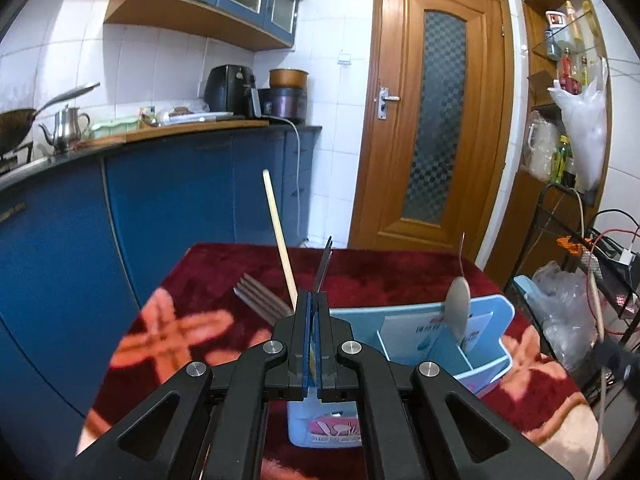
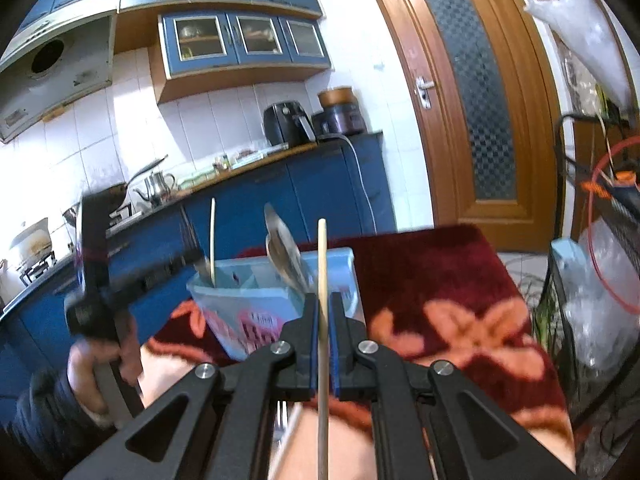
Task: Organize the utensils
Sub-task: 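Lower the knife and chopstick into the blue caddy with both tools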
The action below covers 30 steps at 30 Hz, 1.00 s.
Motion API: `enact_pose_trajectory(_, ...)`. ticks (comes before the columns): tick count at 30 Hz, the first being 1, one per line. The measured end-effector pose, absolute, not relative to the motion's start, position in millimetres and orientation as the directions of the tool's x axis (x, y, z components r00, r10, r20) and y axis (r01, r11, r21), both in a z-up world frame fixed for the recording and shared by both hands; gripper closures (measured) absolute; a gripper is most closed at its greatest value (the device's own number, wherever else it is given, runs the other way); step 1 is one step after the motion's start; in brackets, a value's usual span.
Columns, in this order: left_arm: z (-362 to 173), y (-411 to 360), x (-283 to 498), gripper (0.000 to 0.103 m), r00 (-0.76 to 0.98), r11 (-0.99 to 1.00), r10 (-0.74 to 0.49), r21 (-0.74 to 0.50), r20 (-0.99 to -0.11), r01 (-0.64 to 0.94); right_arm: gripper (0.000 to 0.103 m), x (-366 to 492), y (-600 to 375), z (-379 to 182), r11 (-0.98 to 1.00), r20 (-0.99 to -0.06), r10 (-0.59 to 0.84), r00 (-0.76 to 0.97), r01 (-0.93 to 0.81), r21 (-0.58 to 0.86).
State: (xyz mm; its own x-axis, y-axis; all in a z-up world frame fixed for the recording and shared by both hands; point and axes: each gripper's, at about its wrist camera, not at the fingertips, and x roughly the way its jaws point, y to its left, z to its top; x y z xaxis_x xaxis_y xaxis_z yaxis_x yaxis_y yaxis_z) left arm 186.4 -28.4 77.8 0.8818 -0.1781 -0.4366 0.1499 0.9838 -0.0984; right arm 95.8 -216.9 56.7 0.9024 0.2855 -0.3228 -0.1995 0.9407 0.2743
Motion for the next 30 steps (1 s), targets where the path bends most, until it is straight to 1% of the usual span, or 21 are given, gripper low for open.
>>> enact_pose_trajectory(6, 67.0, -28.2, 188.6, 0.102, 0.874, 0.979, -0.198, -0.127, -0.443, 0.157, 0.097, 132.8, -203.8, 78.2, 0.943, -0.204, 0.266, 0.942, -0.210, 0.259)
enact_pose_trajectory(10, 63.1, -27.0, 188.6, 0.102, 0.874, 0.976, -0.212, -0.137, -0.438, 0.168, 0.097, 159.1, -189.9, 84.2, 0.955, -0.152, 0.232, 0.961, -0.195, 0.223)
enact_pose_trajectory(13, 62.6, -26.9, 187.4, 0.102, 0.875, 0.974, -0.221, -0.148, -0.430, 0.173, 0.097, 178.1, -179.5, 84.7, 0.975, -0.104, 0.155, 0.982, -0.136, 0.175)
enact_pose_trajectory(15, 62.2, -25.5, 187.2, 0.101, 0.874, 0.971, -0.232, -0.161, -0.426, 0.179, 0.097, 188.8, -175.1, 82.5, 0.984, -0.093, 0.105, 0.990, -0.090, 0.154)
enact_pose_trajectory(21, 60.5, -21.1, 187.4, 0.101, 0.872, 0.963, -0.255, -0.186, -0.418, 0.193, 0.097, 211.5, -174.9, 69.1, 0.988, -0.106, 0.050, 0.993, -0.034, 0.152)
enact_pose_trajectory(25, 60.0, -18.9, 187.7, 0.101, 0.871, 0.961, -0.261, -0.199, -0.416, 0.193, 0.097, 207.6, -177.7, 56.9, 0.988, -0.125, 0.048, 0.991, -0.029, 0.149)
enact_pose_trajectory(30, 59.6, -18.5, 187.8, 0.101, 0.872, 0.960, -0.261, -0.202, -0.415, 0.192, 0.097, 200.0, -174.4, 45.1, 0.993, -0.170, 0.060, 0.984, -0.041, 0.113)
